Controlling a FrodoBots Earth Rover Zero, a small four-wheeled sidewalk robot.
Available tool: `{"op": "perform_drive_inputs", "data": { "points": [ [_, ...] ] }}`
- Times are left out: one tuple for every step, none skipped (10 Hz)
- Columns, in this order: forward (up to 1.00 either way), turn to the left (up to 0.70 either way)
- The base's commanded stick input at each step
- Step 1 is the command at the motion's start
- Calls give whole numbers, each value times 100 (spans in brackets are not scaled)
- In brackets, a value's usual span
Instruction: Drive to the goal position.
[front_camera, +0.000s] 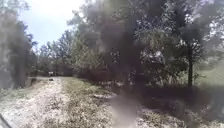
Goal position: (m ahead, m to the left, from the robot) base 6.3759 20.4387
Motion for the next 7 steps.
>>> {"op": "perform_drive_inputs", "data": {
  "points": [
    [0, 0],
    [0, 0],
    [0, 0],
    [0, 0],
    [4, 0],
    [13, 0],
    [83, 0]
  ]
}}
